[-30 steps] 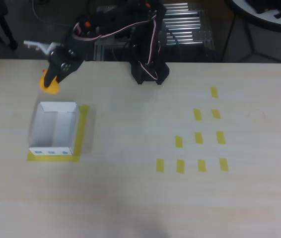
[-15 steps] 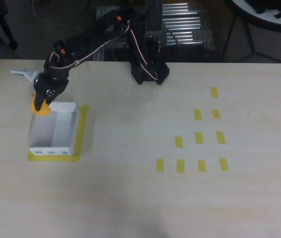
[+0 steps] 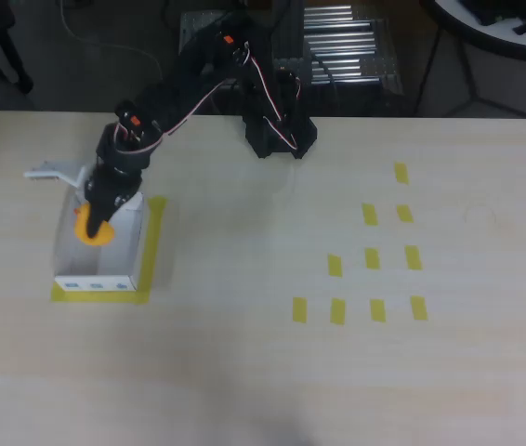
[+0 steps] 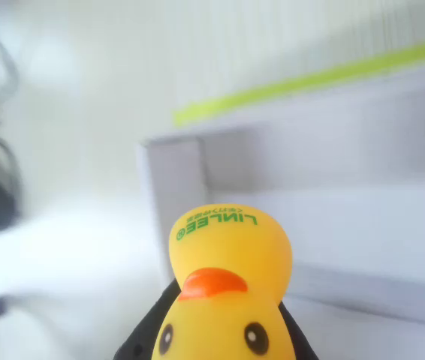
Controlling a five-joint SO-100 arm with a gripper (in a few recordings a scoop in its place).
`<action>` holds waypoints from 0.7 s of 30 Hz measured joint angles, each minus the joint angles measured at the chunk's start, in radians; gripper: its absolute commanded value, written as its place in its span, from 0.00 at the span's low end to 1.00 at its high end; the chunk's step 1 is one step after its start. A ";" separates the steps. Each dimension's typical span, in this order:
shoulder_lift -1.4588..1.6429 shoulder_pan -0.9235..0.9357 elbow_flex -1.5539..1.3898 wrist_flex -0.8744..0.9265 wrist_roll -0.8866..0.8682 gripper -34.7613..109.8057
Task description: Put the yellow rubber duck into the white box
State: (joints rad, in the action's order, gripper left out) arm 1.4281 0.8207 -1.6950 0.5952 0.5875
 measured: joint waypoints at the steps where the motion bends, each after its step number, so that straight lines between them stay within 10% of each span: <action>1: 0.000 -0.006 -0.020 -0.002 0.015 0.24; 21: -0.002 -0.009 -0.106 -0.098 0.064 0.34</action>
State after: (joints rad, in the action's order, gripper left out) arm 1.4266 0.8115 -1.8009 0.4970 0.6519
